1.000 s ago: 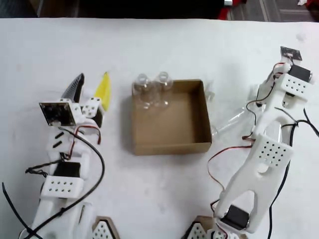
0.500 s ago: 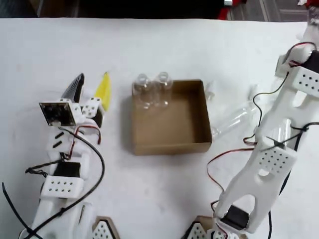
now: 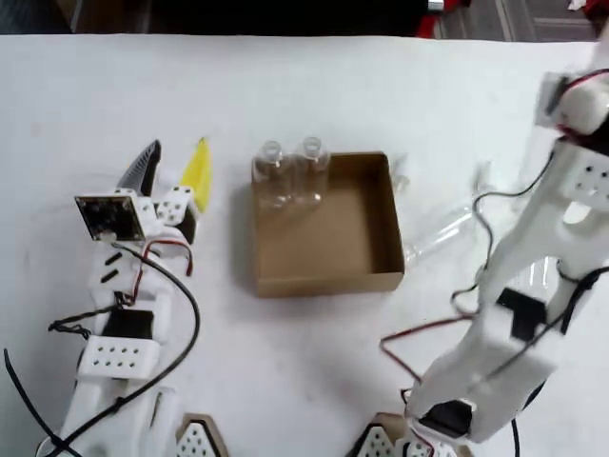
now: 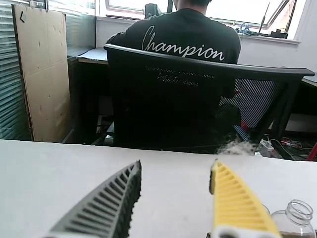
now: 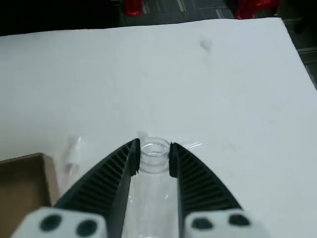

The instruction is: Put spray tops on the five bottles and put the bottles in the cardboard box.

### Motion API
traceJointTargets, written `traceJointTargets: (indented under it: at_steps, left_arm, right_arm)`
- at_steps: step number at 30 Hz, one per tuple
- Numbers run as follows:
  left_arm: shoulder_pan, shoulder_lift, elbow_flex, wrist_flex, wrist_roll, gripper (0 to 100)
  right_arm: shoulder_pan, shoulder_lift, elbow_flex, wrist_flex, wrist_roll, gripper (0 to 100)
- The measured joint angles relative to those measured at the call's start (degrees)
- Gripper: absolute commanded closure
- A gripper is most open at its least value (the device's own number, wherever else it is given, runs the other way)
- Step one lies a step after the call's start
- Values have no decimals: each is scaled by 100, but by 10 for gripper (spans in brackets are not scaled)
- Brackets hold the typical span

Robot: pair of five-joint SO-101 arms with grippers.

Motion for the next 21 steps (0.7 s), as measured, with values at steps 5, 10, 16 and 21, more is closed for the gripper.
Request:
traceJointTargets:
  at_steps: [5,10,16,21]
  left_arm:
    - [0,0,0,0,0,790]
    - [0,0,0,0,0,790]
    - [0,0,0,0,0,790]
    - [0,0,0,0,0,790]
  right_arm:
    - [-756,-1714,1785,0,0,982]
    - [-1530,-3543,3543,-396,0,982]
    - [-2163,-5600,6268,-2295,0,983]
    - [-2549,-7191,8774,-4334,-352,983]
